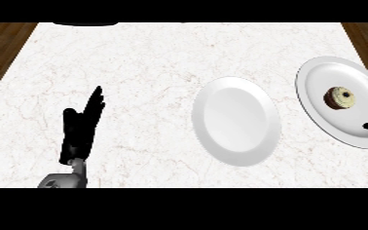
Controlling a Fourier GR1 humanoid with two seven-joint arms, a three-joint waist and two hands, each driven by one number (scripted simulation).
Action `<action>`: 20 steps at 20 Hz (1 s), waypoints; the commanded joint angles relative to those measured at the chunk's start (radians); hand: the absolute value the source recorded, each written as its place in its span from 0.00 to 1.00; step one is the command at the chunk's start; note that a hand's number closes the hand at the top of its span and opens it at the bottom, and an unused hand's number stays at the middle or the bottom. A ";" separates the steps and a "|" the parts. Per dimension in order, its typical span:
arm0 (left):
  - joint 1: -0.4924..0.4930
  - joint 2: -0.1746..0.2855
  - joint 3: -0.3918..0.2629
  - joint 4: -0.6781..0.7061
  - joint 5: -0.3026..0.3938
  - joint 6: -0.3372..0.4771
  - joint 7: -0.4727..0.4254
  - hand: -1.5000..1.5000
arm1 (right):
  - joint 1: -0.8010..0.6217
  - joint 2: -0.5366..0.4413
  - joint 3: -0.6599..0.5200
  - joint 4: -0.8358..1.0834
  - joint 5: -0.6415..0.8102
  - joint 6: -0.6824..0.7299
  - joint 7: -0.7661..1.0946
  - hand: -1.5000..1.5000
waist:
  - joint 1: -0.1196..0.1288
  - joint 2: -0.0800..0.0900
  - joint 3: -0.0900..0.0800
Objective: Pick the cupcake from the plate and place it in the plate
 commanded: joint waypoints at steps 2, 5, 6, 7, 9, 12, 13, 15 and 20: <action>0.007 0.006 0.012 0.029 0.006 -0.013 -0.027 0.50 | 0.051 -0.042 0.000 0.020 0.000 0.012 -0.051 0.00 | -0.002 0.002 0.000; 0.020 0.017 0.005 -0.031 0.005 -0.022 0.010 0.50 | 0.048 -0.039 0.007 0.027 0.004 -0.002 -0.041 0.00 | 0.002 0.001 0.001; 0.014 0.007 0.009 0.022 -0.008 -0.006 -0.028 0.50 | 0.014 -0.059 0.004 0.023 -0.003 0.023 -0.017 0.00 | 0.001 0.001 0.000; 0.045 -0.007 -0.026 -0.058 -0.023 0.003 0.016 0.50 | 0.033 -0.067 0.000 0.033 -0.004 0.020 -0.023 0.00 | 0.008 0.002 0.002; 0.011 0.000 0.004 -0.017 0.009 -0.015 0.006 0.50 | 0.032 -0.068 -0.006 0.033 -0.005 -0.025 -0.019 0.00 | 0.013 0.006 0.003; 0.005 -0.004 -0.003 -0.024 -0.001 -0.008 0.013 0.50 | 0.102 -0.043 -0.015 0.041 -0.012 -0.053 -0.090 0.00 | 0.008 0.008 0.005; -0.043 0.000 0.008 -0.008 0.012 -0.016 0.047 0.50 | 0.036 -0.086 -0.006 0.040 -0.005 -0.011 -0.012 0.00 | 0.009 0.007 0.003; -0.030 0.018 0.032 0.046 0.027 -0.040 -0.015 0.50 | 0.043 -0.070 -0.033 0.050 -0.033 -0.026 -0.021 0.00 | 0.007 0.009 0.003; -0.025 0.007 0.013 -0.006 0.004 -0.017 0.020 0.50 | 0.082 -0.125 -0.049 0.047 -0.048 0.012 -0.050 0.00 | 0.007 0.005 0.004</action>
